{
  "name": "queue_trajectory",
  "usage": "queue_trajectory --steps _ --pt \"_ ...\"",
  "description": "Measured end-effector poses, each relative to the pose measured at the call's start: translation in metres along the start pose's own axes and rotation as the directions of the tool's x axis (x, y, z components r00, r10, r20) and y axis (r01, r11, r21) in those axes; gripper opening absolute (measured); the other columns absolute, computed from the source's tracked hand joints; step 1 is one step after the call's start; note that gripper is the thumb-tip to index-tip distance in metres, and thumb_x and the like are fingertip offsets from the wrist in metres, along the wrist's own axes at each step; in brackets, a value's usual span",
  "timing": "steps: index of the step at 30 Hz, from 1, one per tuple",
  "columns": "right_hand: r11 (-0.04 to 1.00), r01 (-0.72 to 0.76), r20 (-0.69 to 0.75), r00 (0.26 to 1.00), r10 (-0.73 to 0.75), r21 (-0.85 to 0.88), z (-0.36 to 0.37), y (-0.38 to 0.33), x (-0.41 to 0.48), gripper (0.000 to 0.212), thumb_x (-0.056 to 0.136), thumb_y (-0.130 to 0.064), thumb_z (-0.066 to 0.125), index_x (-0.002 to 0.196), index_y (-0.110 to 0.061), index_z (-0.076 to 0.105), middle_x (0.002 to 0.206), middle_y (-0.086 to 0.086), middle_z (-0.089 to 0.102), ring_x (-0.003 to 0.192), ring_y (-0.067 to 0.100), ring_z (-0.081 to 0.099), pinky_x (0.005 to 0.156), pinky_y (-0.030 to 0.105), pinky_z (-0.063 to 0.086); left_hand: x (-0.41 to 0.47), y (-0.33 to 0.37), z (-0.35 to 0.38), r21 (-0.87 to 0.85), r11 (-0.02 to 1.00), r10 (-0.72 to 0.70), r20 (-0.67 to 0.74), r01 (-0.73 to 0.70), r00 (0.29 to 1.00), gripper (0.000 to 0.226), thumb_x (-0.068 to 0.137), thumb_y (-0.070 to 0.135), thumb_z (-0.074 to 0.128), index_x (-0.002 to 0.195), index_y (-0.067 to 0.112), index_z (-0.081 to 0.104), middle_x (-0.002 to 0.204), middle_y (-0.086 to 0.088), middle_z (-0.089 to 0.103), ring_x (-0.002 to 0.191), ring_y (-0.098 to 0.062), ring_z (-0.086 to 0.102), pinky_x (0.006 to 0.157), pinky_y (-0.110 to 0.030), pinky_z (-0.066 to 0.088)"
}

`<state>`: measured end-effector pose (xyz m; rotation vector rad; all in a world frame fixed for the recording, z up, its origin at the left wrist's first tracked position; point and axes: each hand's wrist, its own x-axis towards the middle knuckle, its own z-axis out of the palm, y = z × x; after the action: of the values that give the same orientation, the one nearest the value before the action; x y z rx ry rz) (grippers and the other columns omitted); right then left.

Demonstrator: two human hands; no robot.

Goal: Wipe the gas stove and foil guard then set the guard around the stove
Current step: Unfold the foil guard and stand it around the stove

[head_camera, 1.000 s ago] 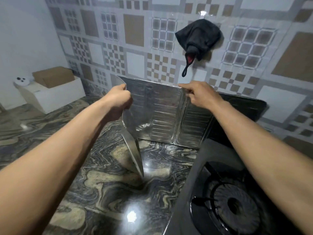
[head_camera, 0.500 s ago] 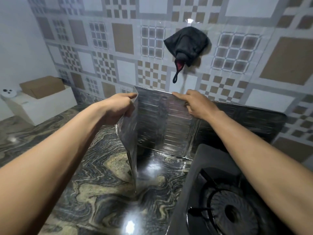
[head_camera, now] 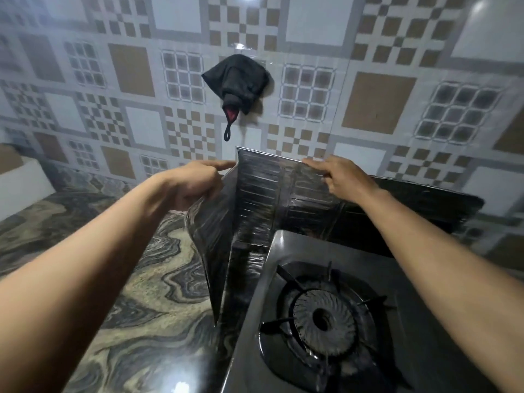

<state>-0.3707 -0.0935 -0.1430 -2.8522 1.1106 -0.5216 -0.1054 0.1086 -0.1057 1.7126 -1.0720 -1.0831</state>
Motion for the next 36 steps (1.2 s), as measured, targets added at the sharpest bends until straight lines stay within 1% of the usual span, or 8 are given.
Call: queue_trajectory --steps 3,7,11,14,18,22,27,36 --pt "0.998 -0.041 0.064 0.997 0.045 -0.054 -0.004 0.016 -0.012 0.079 0.093 0.003 0.051 0.147 -0.051 0.030 0.091 -0.008 0.046 0.097 0.022 0.054 0.079 0.029 0.040 0.001 0.003 0.019 0.032 0.999 0.009 0.016 -0.010 1.000 0.084 0.071 -0.024 0.026 0.134 0.025 0.054 0.073 -0.006 0.073 0.051 -0.013 0.062 0.036 -0.019 0.042" --pt "0.995 -0.018 0.092 0.995 0.027 -0.095 -0.001 0.015 -0.013 0.076 0.095 -0.003 0.051 0.151 -0.047 0.022 0.106 -0.002 0.050 0.102 0.024 0.054 0.086 0.034 0.046 0.014 -0.009 0.035 0.080 0.997 0.012 0.030 -0.015 0.999 0.097 0.055 -0.011 0.036 0.137 0.037 0.055 0.133 -0.008 0.061 0.075 -0.023 0.064 0.056 -0.030 0.044" --pt "0.995 0.036 0.014 0.999 -0.035 -0.088 0.015 -0.001 0.008 0.081 0.093 0.002 0.047 0.150 -0.049 0.020 0.112 -0.001 0.048 0.103 0.029 0.054 0.085 0.040 0.049 0.008 -0.005 0.049 0.086 0.992 0.092 0.009 -0.092 0.996 0.062 0.089 0.001 0.054 0.143 0.030 0.049 0.134 -0.003 0.060 0.102 -0.019 0.067 0.076 -0.033 0.059" --pt "0.993 0.079 -0.053 0.995 -0.083 -0.089 0.028 -0.016 0.025 0.079 0.093 0.003 0.047 0.151 -0.045 0.023 0.117 0.006 0.051 0.108 0.032 0.053 0.087 0.039 0.044 0.003 -0.005 0.061 0.205 0.969 0.140 -0.010 -0.135 0.990 0.082 0.074 0.010 0.065 0.149 0.029 0.038 0.134 -0.009 0.059 0.116 -0.028 0.061 0.088 -0.037 0.056" --pt "0.987 0.105 -0.111 0.987 -0.119 -0.125 0.034 -0.017 0.023 0.090 0.089 0.013 0.049 0.151 -0.046 0.022 0.119 0.008 0.052 0.113 0.033 0.051 0.086 0.039 0.043 0.001 -0.006 0.072 0.285 0.948 0.140 0.037 -0.144 0.989 0.090 0.075 -0.014 0.051 0.147 0.036 0.031 0.116 -0.006 0.064 0.106 -0.029 0.064 0.060 -0.024 0.055" --pt "0.997 0.071 -0.057 0.996 -0.071 0.001 0.022 0.009 0.003 0.075 0.094 -0.002 0.055 0.149 -0.046 0.029 0.097 -0.007 0.037 0.088 0.018 0.044 0.070 0.032 0.038 -0.004 0.002 0.081 0.335 0.931 0.148 0.027 -0.148 0.989 0.086 0.078 -0.017 0.045 0.149 0.030 0.034 0.129 -0.003 0.059 0.117 -0.028 0.058 0.084 -0.031 0.057" --pt "0.999 0.032 0.013 0.999 -0.031 -0.034 -0.007 0.051 -0.020 0.083 0.091 0.009 0.050 0.146 -0.050 0.030 0.091 -0.003 0.042 0.079 0.018 0.048 0.070 0.039 0.050 -0.008 0.021 0.095 0.359 0.927 0.112 0.010 -0.108 0.994 0.082 0.084 -0.013 0.039 0.150 0.035 0.033 0.125 -0.004 0.061 0.095 -0.024 0.065 0.056 -0.021 0.054" --pt "0.989 0.075 -0.006 0.997 -0.077 -0.124 -0.017 0.061 -0.030 0.069 0.090 0.004 0.053 0.148 -0.030 0.038 0.122 0.002 0.049 0.108 0.024 0.049 0.086 0.040 0.049 0.002 0.016 0.121 0.573 0.814 0.119 -0.002 -0.097 0.993 0.094 0.080 -0.015 0.040 0.158 0.027 0.008 0.158 -0.010 0.031 0.139 -0.029 0.037 0.101 -0.028 0.037"
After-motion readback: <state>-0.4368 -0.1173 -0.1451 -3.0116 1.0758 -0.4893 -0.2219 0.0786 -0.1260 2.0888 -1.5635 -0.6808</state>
